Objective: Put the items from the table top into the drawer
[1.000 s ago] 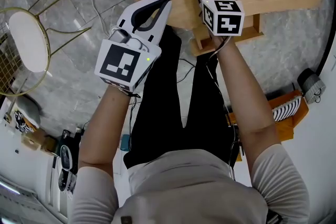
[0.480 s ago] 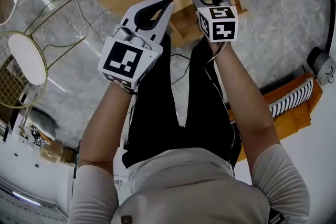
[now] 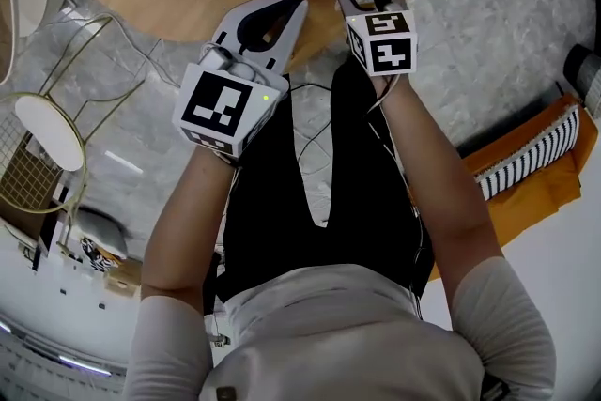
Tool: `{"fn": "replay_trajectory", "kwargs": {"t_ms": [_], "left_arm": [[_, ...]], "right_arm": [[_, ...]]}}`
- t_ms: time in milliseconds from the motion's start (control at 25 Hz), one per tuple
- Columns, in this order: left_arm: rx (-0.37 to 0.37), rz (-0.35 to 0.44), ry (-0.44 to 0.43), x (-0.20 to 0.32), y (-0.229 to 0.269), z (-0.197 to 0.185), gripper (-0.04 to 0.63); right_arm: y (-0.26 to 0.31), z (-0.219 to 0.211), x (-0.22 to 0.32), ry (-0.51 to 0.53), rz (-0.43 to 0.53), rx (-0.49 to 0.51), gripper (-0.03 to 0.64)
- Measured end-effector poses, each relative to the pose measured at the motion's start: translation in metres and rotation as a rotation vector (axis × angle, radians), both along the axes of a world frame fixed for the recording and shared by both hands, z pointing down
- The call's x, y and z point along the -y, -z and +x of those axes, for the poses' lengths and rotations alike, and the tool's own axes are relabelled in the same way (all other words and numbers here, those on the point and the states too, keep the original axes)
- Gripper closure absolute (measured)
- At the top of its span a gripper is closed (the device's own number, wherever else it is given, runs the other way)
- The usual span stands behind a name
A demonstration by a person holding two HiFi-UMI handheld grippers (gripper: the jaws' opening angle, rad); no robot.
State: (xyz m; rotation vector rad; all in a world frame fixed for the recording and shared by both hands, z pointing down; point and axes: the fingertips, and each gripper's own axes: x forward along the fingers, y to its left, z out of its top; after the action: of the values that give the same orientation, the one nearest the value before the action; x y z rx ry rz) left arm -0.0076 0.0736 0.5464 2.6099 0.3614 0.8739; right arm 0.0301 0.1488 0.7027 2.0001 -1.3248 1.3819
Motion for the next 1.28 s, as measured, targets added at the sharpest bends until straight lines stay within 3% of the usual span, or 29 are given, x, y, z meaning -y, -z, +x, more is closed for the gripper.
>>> {"fn": "replay_trajectory", "kwargs": {"t_ms": [560, 760, 1280], "left_arm": [[0.042, -0.002, -0.034, -0.026, -0.021, 0.011, 0.586], [0.051, -0.004, -0.038, -0.022, -0.025, 0.007, 0.586], [0.034, -0.004, -0.045, -0.019, -0.008, -0.001, 0.586]], "right_arm": [[-0.029, -0.008, -0.017, 0.005, 0.0, 0.035, 0.42], [-0.035, -0.007, -0.014, -0.007, -0.002, 0.04, 0.353], [-0.013, -0.006, -0.021, -0.02, 0.013, 0.018, 0.354]]}}
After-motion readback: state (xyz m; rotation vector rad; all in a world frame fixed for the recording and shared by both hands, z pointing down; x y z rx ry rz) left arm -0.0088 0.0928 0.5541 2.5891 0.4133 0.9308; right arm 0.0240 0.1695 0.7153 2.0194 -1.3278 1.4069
